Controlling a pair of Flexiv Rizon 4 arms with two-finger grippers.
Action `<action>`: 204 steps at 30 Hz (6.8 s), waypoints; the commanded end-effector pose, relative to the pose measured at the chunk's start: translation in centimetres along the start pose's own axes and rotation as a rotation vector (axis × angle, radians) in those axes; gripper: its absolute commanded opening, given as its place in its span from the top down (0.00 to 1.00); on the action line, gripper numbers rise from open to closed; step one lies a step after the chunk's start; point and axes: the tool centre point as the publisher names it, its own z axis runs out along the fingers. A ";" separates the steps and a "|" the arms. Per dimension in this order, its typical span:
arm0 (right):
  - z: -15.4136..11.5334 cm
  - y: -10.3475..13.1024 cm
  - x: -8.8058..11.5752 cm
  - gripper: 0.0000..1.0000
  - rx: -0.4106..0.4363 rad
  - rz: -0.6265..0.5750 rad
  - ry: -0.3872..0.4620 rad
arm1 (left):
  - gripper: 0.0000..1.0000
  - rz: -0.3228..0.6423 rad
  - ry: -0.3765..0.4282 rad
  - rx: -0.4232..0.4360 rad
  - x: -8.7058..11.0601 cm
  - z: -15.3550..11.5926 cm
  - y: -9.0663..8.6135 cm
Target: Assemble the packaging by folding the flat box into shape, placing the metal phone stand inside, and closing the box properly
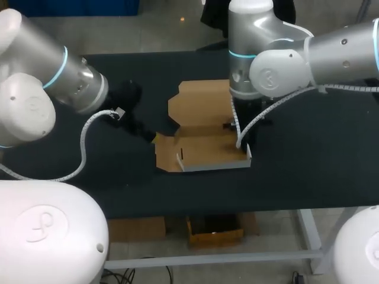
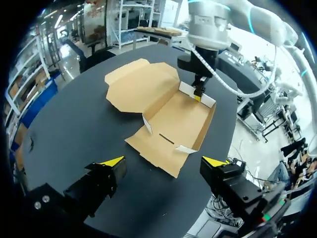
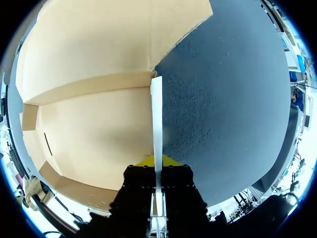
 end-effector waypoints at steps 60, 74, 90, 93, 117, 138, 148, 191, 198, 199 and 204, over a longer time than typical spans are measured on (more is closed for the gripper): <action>0.0 0.0 0.0 1.00 0.002 0.000 -0.001 | 0.67 -0.905 0.122 -0.129 0.1 10.1 2.8; 0.0 0.0 0.0 1.00 0.002 0.000 -0.001 | 1.00 -0.926 -0.012 -0.146 1.7 9.2 1.1; 0.0 0.0 0.0 1.00 0.002 0.000 -0.001 | 1.00 -0.918 -0.355 -0.192 4.3 10.4 -1.7; 0.0 0.0 0.0 1.00 0.002 0.000 -0.001 | 1.00 -0.919 -0.359 -0.198 4.5 10.3 -1.9; 0.0 0.0 0.0 1.00 0.002 0.000 -0.001 | 0.65 -0.909 0.042 -0.203 0.2 4.3 0.9; 0.0 0.0 0.0 1.00 0.002 0.000 -0.001 | 0.67 -0.917 0.254 -0.215 -4.3 5.7 4.4; 0.0 0.0 0.0 1.00 0.002 0.000 -0.001 | 0.67 -0.901 0.314 -0.231 -4.3 6.9 4.5; 0.0 0.0 0.0 1.00 0.002 0.000 -0.001 | 0.70 -0.806 0.501 -0.072 1.4 9.7 1.8; 0.0 0.0 0.0 1.00 0.002 0.000 -0.001 | 0.69 -0.785 0.524 -0.062 2.3 9.9 0.5; 0.0 0.0 0.0 1.00 0.002 0.000 -0.001 | 0.68 -0.784 0.526 -0.061 2.4 9.9 0.4; 0.0 0.0 0.0 1.00 0.002 0.000 -0.001 | 0.68 -0.776 0.530 -0.059 2.9 10.1 -0.2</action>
